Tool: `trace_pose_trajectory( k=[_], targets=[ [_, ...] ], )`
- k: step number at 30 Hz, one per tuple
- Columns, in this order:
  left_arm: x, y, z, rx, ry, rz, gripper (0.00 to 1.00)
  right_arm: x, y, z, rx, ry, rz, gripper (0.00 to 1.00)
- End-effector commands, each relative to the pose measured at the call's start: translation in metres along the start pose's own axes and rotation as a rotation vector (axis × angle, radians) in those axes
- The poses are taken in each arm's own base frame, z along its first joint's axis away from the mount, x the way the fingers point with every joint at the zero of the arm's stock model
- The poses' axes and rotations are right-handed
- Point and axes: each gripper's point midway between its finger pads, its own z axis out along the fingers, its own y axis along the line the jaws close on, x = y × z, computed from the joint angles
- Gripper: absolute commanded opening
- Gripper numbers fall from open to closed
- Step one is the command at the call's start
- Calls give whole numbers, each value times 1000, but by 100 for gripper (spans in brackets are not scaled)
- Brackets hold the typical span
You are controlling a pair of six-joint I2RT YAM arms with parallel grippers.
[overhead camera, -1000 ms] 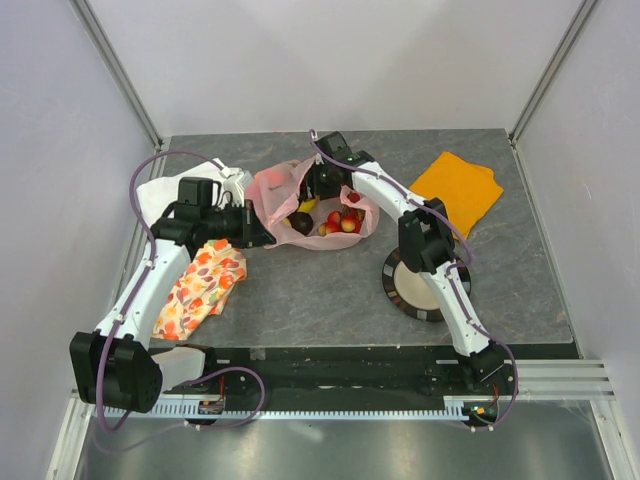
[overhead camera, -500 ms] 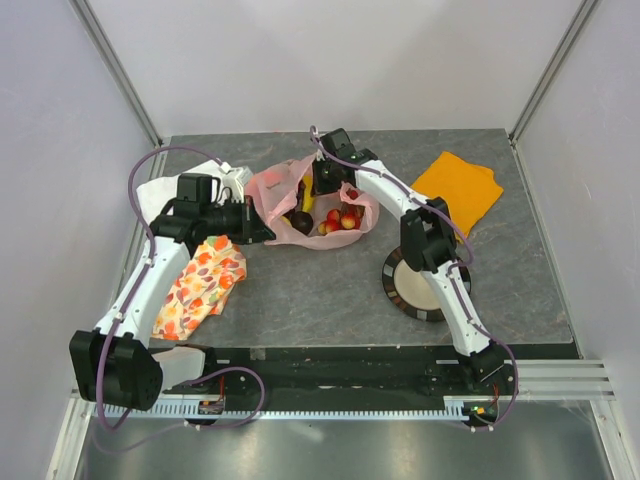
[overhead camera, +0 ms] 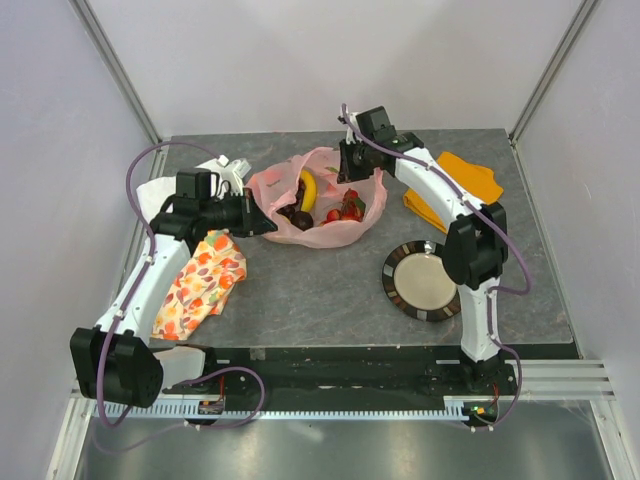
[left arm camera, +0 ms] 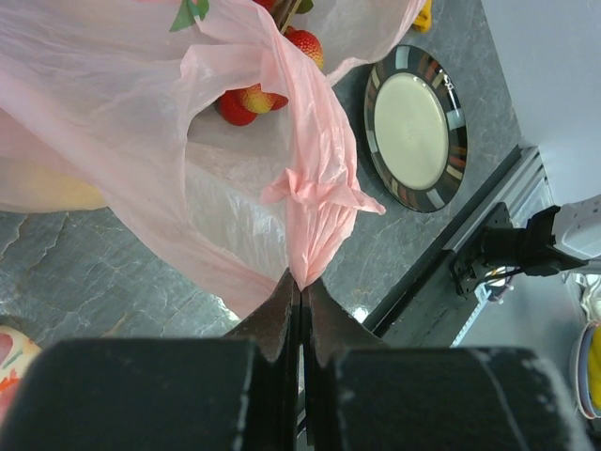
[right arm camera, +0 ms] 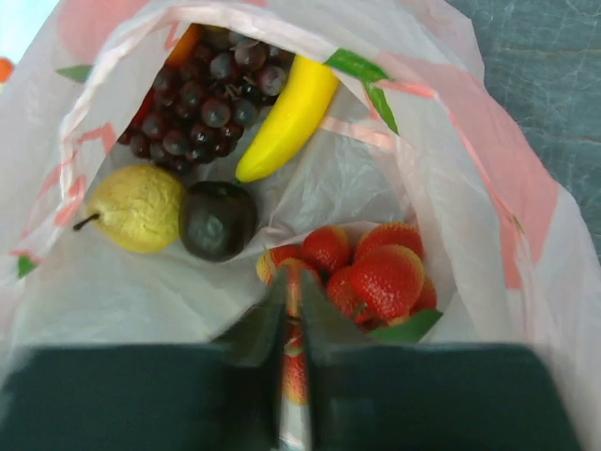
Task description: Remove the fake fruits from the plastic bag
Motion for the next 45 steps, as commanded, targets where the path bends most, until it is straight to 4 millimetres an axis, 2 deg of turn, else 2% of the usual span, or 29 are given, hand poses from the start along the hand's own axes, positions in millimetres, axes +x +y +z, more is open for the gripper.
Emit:
trace_pose_trajectory(
  k=[1, 2, 3, 5, 6, 9, 11, 12, 17, 18, 25, 32, 36, 37, 39, 40, 42, 43, 45],
  targets=[
    [0, -12, -4, 32, -30, -25, 2, -5, 13, -7, -64, -4, -39, 33],
    [2, -11, -4, 32, -28, -28, 2, -4, 24, -2, -81, 1, -44, 40],
    [3, -11, -4, 30, -29, -30, 1, -6, 29, 8, -88, 3, -29, 53],
    [3, -11, -4, 29, -31, -26, 2, -4, 44, 22, -106, 11, -10, 63],
    [3, -12, -5, 30, -33, -24, 1, -1, 46, 35, -107, 23, 16, 72],
    [4, -12, -7, 22, -30, -14, 2, 9, 46, 60, -60, 40, 23, 74],
    [8, -10, -8, 13, -21, -12, 2, 19, 40, 77, -22, 64, 40, 73],
    [9, -9, -9, 10, -20, -12, 2, 16, 34, 79, 18, 51, 38, 72],
    [17, -3, -10, -6, -9, -13, 2, 32, 23, 108, 50, 88, 47, 70],
    [18, -2, -11, -10, -12, -13, 1, 26, 23, 109, 48, 73, 44, 71],
    [32, 1, -10, -6, 21, -29, 2, 31, 22, 131, 51, 73, 36, 70],
    [34, 4, -8, -11, 31, -32, 2, 32, 11, 152, 93, 51, 6, 64],
    [30, 4, -8, -13, 27, -31, 2, 29, 0, 151, 159, 37, -35, 53],
    [28, 4, -8, -15, 23, -26, 1, 27, -1, 149, 167, 34, -42, 44],
    [27, 3, -8, -15, 23, -27, 2, 31, -4, 145, 175, 50, -50, 39],
    [25, 4, -8, -15, 19, -27, 2, 24, -2, 136, 171, 38, -50, 34],
    [25, 4, -7, -13, 17, -32, 2, 24, -1, 128, 159, 46, -52, 30],
    [25, 3, -7, -9, 13, -33, 2, 14, 5, 116, 146, 24, -65, 28],
    [22, 2, -6, -4, 3, -34, 2, 5, 10, 103, 129, 9, -83, 26]
  ],
)
